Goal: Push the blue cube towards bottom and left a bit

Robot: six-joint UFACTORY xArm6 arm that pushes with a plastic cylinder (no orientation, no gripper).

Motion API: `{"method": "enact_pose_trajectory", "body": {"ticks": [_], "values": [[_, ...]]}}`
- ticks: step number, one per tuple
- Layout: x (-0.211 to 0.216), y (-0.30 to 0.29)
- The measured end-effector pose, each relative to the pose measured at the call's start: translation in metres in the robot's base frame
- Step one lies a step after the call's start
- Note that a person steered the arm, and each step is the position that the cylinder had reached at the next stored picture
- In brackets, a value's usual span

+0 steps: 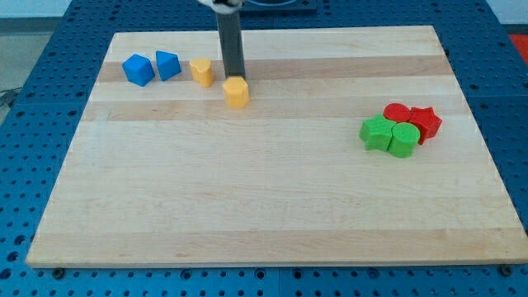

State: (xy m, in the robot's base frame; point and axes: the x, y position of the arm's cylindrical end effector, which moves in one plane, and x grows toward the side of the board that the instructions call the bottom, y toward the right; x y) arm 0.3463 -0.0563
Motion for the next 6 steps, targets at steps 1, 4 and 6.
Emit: {"method": "enact_pose_trajectory", "body": {"ticks": [1,4,6], "values": [[0.022,0.005],[-0.149,-0.02],[-0.119,-0.073]]}}
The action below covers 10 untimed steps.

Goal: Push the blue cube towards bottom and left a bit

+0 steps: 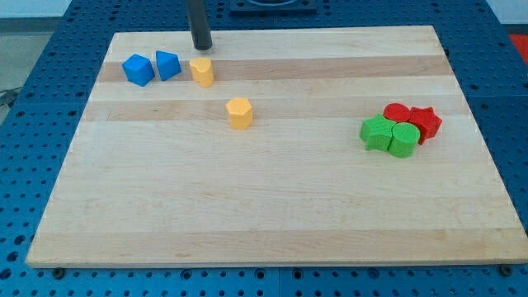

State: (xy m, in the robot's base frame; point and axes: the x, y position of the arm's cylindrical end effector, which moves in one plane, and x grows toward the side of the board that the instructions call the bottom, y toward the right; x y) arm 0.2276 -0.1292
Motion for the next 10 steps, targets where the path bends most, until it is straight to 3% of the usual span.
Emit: {"method": "enact_pose_trajectory", "body": {"ticks": [2,3,4,5,7,10], "values": [[-0.035,-0.033],[-0.014,-0.088],[0.036,-0.153],[0.047,-0.175],[0.051,-0.162],[0.062,-0.092]]}}
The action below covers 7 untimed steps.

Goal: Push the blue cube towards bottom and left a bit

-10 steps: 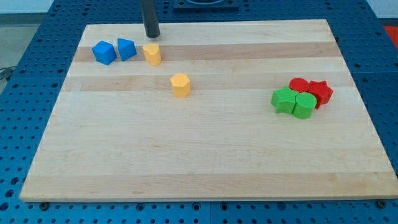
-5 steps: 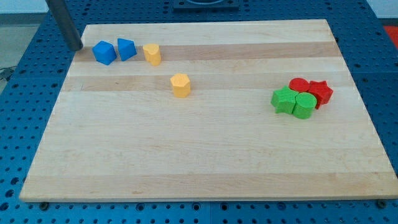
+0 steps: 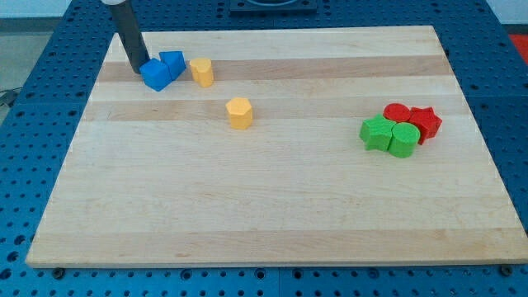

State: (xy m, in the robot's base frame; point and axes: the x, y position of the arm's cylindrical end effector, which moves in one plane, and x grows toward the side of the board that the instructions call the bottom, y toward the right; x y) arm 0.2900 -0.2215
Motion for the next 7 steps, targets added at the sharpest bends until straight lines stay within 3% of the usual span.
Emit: {"method": "enact_pose_trajectory", "body": {"ticks": [5,7], "values": [[0.0,0.025],[0.013,0.063]]}}
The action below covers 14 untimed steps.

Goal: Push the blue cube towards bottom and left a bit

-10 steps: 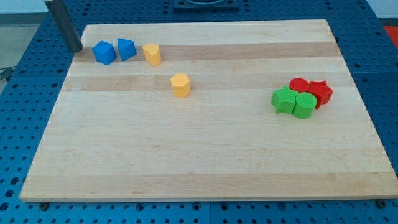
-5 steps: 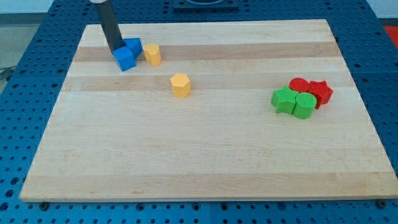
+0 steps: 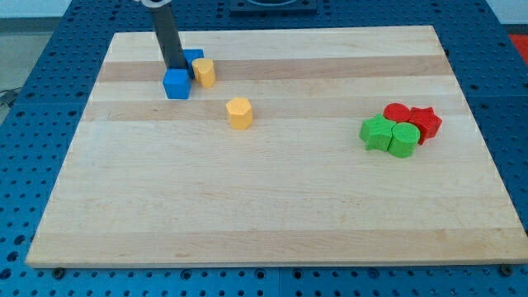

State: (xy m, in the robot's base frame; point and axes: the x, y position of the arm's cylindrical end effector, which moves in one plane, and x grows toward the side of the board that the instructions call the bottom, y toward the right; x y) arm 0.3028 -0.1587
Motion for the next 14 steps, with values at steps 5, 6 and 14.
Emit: {"method": "enact_pose_trajectory", "body": {"ticks": [5,6,14], "values": [[-0.012,-0.011],[-0.018,-0.012],[0.045,0.022]]}}
